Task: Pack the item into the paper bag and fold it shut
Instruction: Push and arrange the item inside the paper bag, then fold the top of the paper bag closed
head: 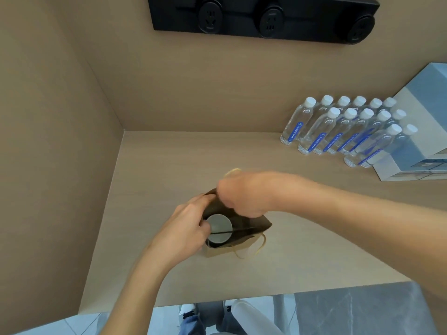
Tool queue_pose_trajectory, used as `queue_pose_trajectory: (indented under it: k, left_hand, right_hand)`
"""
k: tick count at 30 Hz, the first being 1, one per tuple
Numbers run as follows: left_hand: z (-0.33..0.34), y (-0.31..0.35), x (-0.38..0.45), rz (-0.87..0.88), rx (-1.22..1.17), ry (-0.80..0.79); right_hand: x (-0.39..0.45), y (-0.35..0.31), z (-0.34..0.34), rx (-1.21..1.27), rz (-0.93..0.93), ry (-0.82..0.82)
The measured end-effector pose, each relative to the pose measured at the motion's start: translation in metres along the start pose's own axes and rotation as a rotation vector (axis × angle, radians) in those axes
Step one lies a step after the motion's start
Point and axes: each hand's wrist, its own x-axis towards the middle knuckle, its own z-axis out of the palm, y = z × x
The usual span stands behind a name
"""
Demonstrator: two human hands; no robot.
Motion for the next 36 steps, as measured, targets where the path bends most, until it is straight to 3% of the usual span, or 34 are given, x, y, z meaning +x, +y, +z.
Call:
queue_pose_trajectory:
  k: [4,7,9,13,17,23,29,36]
  left_hand:
    - [-0.001,-0.007,0.000,0.041,0.051,0.022]
    - [-0.004,-0.009,-0.003,0.127,0.030,0.044]
    - [-0.005,-0.012,-0.008,0.156,-0.048,0.085]
    - [0.006,-0.038,-0.023,0.058,-0.418,0.110]
    - [0.033,-0.051,-0.025,-0.064,-0.372,0.050]
    - [0.038,-0.051,-0.006,-0.048,-0.523,0.052]
    - [0.029,-0.058,0.001,-0.067,-0.550,0.067]
    - [0.034,-0.058,0.004,-0.027,-0.303,0.001]
  right_hand:
    - [-0.062,0.049,-0.011,0.438,0.019,0.429]
    - [-0.077,0.079,0.032,0.880,0.000,0.714]
    - [-0.066,0.088,0.077,1.109,0.056,0.790]
    - [-0.027,0.088,0.155,1.303,0.092,0.561]
    - [0.000,0.079,0.179,1.358,-0.101,0.401]
    - [0.022,0.065,0.179,1.489,-0.107,0.588]
    - [0.023,0.060,0.184,1.527,-0.078,0.636]
    - [0.025,0.058,0.186,1.508,-0.057,0.620]
